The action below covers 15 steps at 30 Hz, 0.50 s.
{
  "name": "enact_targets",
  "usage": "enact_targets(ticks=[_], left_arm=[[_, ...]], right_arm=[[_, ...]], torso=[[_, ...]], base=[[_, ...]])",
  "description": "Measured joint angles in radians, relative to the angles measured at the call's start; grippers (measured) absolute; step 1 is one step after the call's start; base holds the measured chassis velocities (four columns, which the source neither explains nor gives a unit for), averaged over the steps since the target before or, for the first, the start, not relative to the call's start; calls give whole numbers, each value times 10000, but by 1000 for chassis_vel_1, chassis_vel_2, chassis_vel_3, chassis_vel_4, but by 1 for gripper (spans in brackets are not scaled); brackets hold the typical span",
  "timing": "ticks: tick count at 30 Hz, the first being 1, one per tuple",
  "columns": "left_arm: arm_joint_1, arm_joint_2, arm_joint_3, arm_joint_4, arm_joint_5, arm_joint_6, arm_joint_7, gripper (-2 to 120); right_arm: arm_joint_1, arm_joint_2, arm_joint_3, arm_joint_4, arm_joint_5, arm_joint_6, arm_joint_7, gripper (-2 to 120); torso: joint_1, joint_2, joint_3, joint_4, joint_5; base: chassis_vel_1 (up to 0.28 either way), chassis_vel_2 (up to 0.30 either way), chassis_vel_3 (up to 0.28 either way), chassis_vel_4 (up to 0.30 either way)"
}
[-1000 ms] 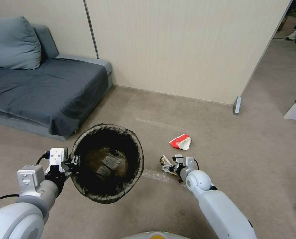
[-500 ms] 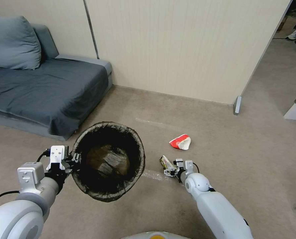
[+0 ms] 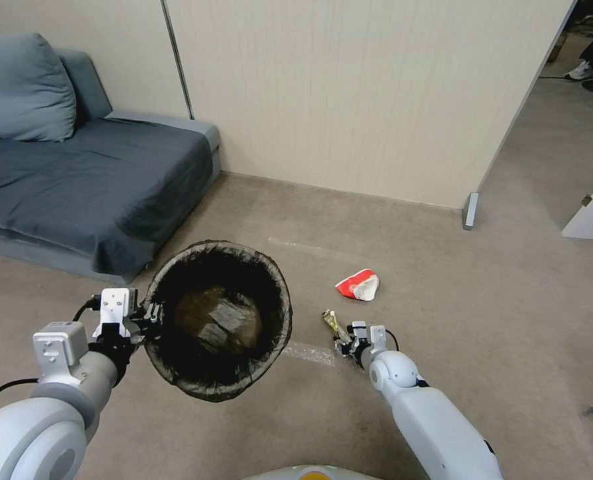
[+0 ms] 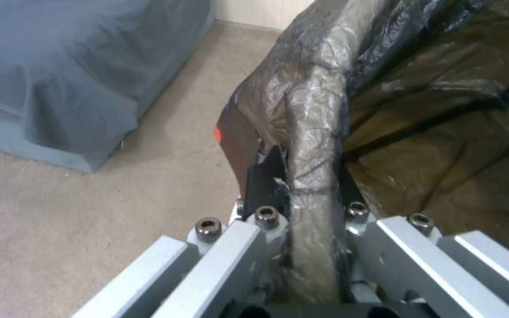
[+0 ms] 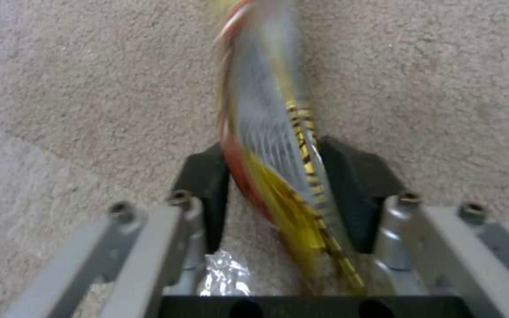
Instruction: Pick up the trash bin, then pick up the garbage from the floor and place it into the trash bin.
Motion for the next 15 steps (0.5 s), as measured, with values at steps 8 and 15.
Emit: enact_targets(ticks=[8,15], left_arm=[[-44,1,12,0,-23,0,12,1],[-38,20,-1,0,-72,0,15,1]], right_arm=[[46,-5,-16,-142,-12,88,-116,9],[15,-3,62,-63,-161,251,-164,0]], torso=[[1,0,1,2,1],[0,-1,2,3,9]], base=[[0,0,0,0],[0,0,0,0]])
